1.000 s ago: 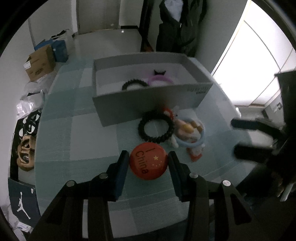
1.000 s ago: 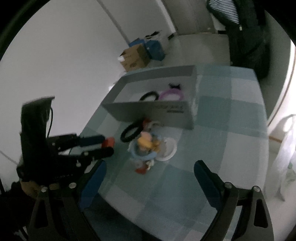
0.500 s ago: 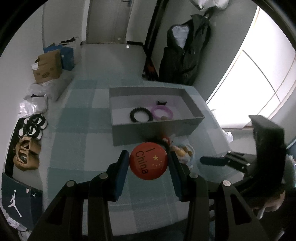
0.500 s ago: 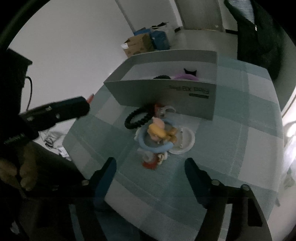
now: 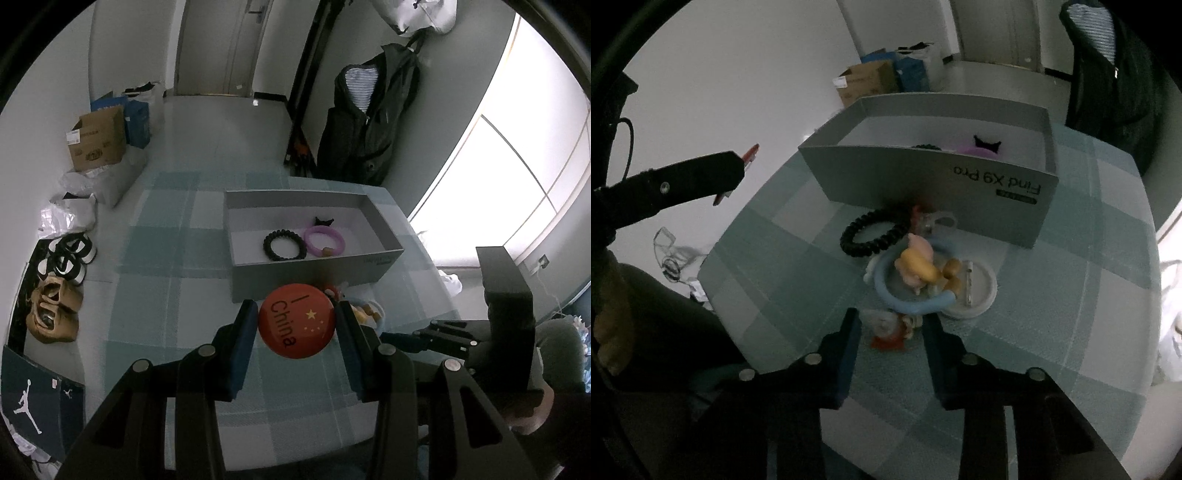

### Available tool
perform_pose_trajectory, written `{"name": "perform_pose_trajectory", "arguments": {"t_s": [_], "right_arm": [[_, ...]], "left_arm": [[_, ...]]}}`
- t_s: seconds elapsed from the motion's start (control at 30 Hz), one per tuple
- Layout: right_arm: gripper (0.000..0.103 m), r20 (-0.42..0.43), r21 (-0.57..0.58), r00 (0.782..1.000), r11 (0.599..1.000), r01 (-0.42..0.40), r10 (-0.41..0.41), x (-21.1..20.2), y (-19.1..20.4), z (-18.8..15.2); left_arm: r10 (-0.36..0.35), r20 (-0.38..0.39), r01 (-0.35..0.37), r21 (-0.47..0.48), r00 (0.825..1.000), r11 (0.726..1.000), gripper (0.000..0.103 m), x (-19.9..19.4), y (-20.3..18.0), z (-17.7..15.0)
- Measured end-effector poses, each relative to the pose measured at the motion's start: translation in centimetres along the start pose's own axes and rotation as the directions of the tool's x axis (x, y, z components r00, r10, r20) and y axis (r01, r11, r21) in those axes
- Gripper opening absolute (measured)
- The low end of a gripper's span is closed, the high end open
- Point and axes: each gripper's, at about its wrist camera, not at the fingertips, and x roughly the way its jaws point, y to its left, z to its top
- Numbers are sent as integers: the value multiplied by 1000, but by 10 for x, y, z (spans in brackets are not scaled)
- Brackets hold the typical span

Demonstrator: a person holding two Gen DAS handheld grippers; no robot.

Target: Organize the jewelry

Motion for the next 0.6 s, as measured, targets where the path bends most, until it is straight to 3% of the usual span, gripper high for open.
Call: {"name": "perform_pose_trajectory", "arguments": {"t_s": [0.17, 0.6], "right_arm": [[18, 14, -30, 1000, 1000, 5, -4, -3, 9, 4], [18, 31, -21, 997, 997, -75, 76, -11, 14, 6]], "left_arm": [[0, 7, 0, -15, 1000, 1000, 38, -1, 2, 1], [2, 20, -1, -37, 1000, 999, 38, -1, 3, 1]]}}
